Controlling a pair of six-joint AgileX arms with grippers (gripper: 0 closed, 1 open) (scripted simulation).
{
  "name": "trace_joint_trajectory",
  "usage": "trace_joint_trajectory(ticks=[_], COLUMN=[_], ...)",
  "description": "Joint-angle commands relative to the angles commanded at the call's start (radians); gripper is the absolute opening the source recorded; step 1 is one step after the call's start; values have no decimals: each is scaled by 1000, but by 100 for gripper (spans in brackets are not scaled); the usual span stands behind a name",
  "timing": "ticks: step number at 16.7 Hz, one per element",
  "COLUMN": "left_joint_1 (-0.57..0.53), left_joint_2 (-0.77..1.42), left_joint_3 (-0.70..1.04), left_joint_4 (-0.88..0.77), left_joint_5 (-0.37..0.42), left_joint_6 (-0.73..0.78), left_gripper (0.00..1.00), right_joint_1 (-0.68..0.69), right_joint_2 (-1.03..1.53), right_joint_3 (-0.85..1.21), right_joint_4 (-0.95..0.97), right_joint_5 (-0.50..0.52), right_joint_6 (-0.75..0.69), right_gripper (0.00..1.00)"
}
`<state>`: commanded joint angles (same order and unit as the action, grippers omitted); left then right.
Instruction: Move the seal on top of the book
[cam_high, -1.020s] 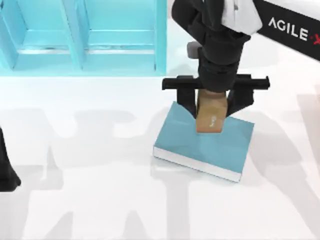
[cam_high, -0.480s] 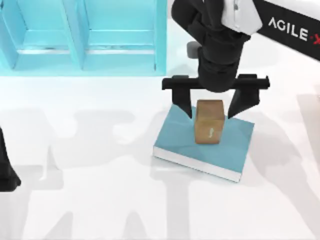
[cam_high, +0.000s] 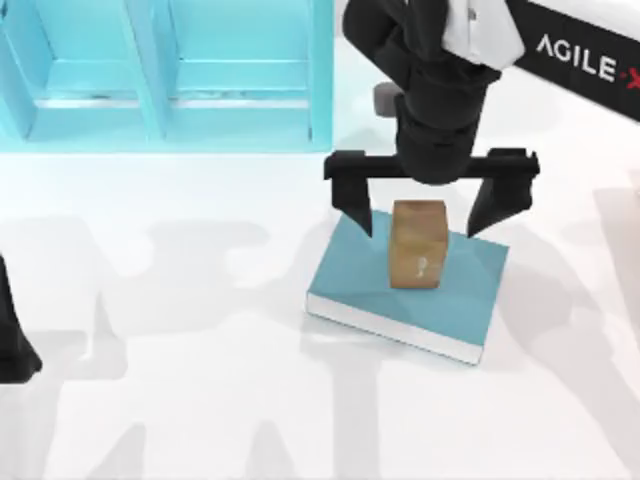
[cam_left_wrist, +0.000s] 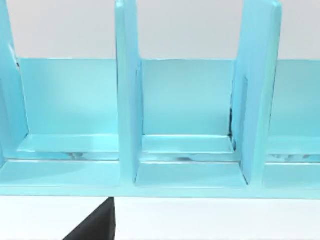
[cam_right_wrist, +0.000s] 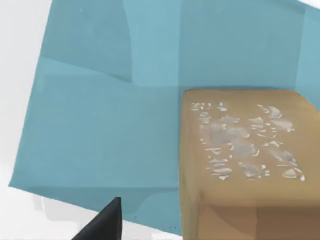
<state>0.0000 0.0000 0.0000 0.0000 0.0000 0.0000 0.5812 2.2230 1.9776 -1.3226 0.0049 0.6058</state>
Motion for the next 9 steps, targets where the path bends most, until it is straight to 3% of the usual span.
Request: trace_joint_trajectory(ticks=[9], left_joint_1=[0], left_joint_2=[0], left_joint_3=[0], left_joint_4=[0], left_joint_5=[0], left_joint_6=[0], left_gripper=[100], right_joint_1=[-2], right_joint_2=[8], right_joint_3=[132], right_joint_4=[-124], right_joint_5=[0], right_joint_6=[-1], right_gripper=[100])
